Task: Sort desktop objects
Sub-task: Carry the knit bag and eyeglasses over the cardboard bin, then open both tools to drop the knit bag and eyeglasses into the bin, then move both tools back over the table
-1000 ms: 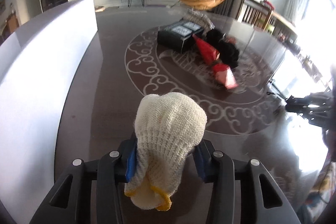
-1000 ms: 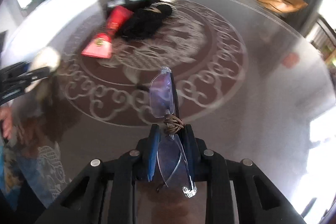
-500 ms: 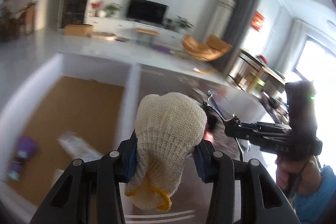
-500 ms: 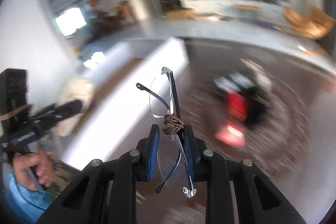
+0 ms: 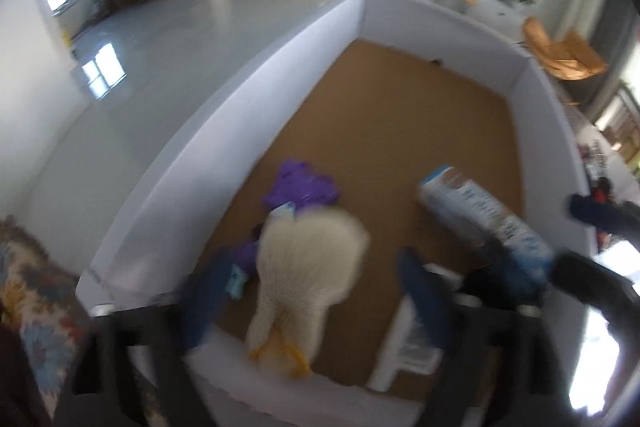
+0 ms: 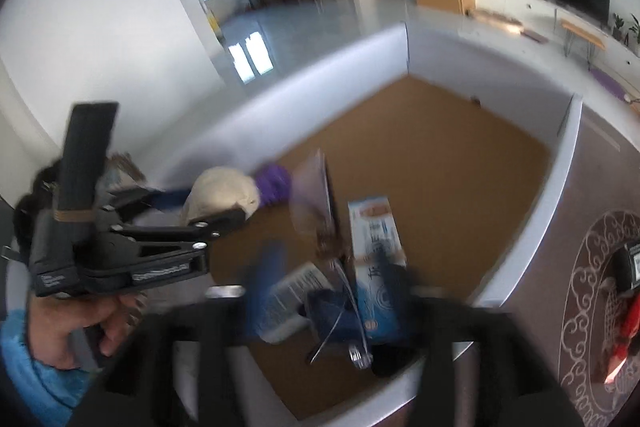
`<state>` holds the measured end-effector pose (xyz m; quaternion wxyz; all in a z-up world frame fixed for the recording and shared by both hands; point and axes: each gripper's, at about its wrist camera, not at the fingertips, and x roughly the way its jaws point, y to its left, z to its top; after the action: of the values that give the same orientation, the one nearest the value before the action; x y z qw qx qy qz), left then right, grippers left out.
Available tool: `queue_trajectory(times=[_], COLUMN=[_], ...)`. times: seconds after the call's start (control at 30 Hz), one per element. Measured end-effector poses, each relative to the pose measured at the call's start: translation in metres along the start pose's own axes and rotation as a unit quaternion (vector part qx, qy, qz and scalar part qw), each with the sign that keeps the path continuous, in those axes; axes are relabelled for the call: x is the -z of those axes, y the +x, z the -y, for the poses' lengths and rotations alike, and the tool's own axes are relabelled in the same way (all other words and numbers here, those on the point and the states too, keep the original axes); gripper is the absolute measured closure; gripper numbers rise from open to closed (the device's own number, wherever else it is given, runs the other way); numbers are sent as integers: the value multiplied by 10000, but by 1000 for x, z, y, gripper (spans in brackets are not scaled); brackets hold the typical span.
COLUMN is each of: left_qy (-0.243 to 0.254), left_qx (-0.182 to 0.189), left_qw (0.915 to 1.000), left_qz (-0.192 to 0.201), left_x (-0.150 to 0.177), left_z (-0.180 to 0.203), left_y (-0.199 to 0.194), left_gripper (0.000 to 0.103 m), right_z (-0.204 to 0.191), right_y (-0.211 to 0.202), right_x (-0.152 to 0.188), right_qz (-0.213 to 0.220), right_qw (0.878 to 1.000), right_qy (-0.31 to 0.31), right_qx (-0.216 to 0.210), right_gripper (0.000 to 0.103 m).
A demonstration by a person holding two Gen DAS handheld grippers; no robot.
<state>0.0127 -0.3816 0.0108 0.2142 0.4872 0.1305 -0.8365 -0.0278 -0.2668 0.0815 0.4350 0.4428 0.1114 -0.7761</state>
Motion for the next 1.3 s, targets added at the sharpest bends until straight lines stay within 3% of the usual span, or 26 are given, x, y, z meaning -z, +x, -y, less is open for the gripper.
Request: queue_trajectory(times=[0.13, 0.23, 0.33, 0.4, 0.5, 0.63, 0.8, 0.9, 1.03, 1.17, 1.3], left_qy=[-111, -243, -284, -252, -172, 63, 688, 969, 1335, 1677, 1772], left_qx=[-4, 47, 182, 222, 313, 738, 1389, 1852, 2408, 2342, 2134], left_qw=[9994, 9971, 9933, 9908, 9867, 9801, 9648, 9557, 9489, 9520, 9581], left_qz=[313, 715, 1108, 1309, 1585, 1840, 2125, 2073, 1541, 1042, 718], left_x=[8, 11, 13, 20, 24, 35, 51, 59, 74, 96, 106], left_z=[0, 5, 13, 17, 35, 72, 146, 192, 256, 309, 339], left_y=[-7, -21, -41, -52, -68, -97, -134, -146, -129, -87, -38], left_gripper=[9, 9, 9, 9, 9, 9, 2, 0, 0, 0, 0], right_z=[15, 39, 77, 102, 150, 222, 289, 316, 329, 329, 327], right_y=[-28, -67, -104, -118, -132, -143, -165, -181, -177, -169, -169], right_x=[11, 22, 45, 60, 98, 169, 244, 269, 279, 282, 281], right_qz=[493, 1080, 1544, 1624, 1574, 1005, 558, 475, 414, 256, 316], right_qw=[9987, 9933, 9839, 9789, 9695, 9530, 9317, 9226, 9195, 9235, 9249], right_qy=[66, 348, 642, 826, 961, 1030, 1558, 1945, 2083, 2063, 2111], right_qx=[92, 194, 624, 927, 1614, 2665, 3233, 3298, 3308, 3225, 3146], right_gripper=[18, 8, 1, 1, 1, 1, 1, 1, 1, 1, 1])
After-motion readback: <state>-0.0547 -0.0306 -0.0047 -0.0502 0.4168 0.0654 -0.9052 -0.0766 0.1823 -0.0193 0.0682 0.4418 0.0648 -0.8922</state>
